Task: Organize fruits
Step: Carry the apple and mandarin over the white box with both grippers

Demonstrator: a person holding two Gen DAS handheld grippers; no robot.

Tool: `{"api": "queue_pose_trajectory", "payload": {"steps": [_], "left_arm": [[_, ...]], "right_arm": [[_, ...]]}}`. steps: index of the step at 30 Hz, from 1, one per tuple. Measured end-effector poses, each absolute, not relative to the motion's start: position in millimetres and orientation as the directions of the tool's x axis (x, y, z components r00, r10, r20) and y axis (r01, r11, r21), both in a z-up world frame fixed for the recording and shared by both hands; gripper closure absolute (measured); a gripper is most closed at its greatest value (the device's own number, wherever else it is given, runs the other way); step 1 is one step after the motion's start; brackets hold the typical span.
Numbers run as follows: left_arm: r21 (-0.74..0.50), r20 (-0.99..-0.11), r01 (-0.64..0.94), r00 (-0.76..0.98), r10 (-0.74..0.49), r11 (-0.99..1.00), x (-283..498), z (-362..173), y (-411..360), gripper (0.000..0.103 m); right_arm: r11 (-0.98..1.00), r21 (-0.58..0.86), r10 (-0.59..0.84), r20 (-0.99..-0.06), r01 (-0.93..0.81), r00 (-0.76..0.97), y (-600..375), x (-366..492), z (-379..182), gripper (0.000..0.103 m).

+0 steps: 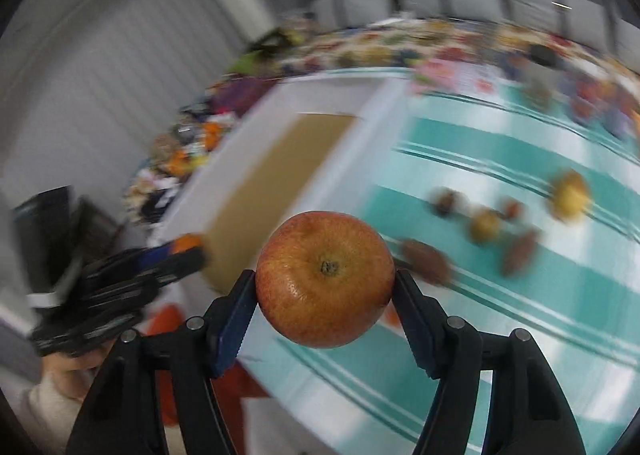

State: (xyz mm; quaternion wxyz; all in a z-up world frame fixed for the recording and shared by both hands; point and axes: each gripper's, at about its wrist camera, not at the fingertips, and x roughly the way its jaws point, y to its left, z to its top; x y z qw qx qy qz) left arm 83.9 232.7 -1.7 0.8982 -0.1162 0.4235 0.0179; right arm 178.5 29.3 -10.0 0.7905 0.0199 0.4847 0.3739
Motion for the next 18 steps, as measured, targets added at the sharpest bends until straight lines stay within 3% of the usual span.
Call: {"api": "queue_pose_trajectory", "payload": {"steps": [5,10,18], "left_arm": [[-0.157,-0.852,-0.352,0.521,0.054,0.923,99,-50,312,0.076],[-0.155,-0.904,-0.485,0.421,0.075,0.86,93,-86,356,0.075],[-0.126,-0.918,-0.52,0.383,0.099,0.845,85,-99,378,0.073]], "right_arm": [[0.628,0.419,0.641,-0.757,-0.655,0.13,151,176,-29,0.035],[0.624,0.337,0.53,-0.845,-0.705,0.065,231,172,-77,0.035],[0.619,0.184,0.374,-0.924,-0.763,0.08,276,172,-128,0.035]]}}
